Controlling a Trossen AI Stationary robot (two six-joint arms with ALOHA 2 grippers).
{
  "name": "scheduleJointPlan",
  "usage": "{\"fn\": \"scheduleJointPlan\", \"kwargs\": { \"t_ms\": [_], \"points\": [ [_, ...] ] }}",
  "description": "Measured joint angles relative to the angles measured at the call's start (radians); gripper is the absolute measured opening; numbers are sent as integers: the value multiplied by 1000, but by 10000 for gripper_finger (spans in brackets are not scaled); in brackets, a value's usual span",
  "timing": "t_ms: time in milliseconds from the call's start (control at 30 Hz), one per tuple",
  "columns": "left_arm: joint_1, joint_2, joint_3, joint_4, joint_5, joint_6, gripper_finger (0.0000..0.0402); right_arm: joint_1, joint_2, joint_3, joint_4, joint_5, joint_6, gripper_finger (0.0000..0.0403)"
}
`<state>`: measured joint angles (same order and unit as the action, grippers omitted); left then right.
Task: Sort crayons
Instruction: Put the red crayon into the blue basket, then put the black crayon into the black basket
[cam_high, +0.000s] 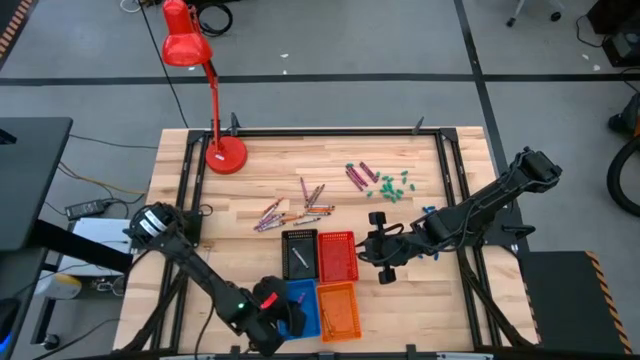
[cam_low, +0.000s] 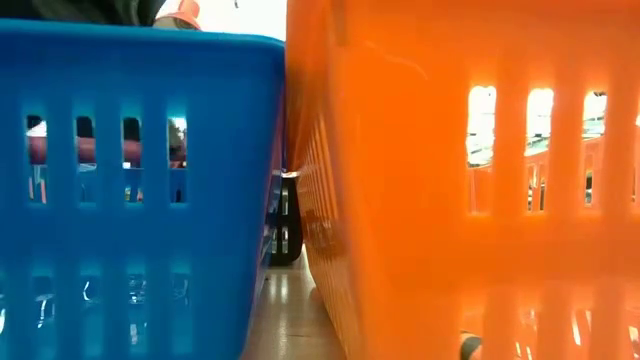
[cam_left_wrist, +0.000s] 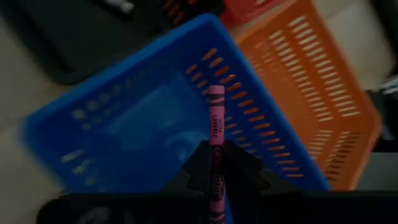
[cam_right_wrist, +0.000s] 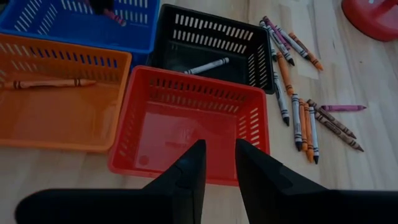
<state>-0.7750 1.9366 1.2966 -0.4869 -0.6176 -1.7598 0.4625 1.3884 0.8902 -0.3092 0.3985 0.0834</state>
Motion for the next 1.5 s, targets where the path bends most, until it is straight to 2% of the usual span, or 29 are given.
{"fn": "scheduleJointPlan", "kwargs": {
  "t_ms": [100,400,667,1200,1500],
  "points": [
    [2,0,49,-72,6,-19,34,0,0,0,0,0,0,91],
    [48,6,117,-79,52,30,34,0,0,0,0,0,0,91],
    [61,7,119,-88,134,52,34,0,0,0,-1,0,-1,91],
    [65,7,119,-90,144,104,72,0,0,0,0,0,0,91],
    [67,7,118,-111,145,107,75,0,0,0,0,0,0,91]
  ]
}}
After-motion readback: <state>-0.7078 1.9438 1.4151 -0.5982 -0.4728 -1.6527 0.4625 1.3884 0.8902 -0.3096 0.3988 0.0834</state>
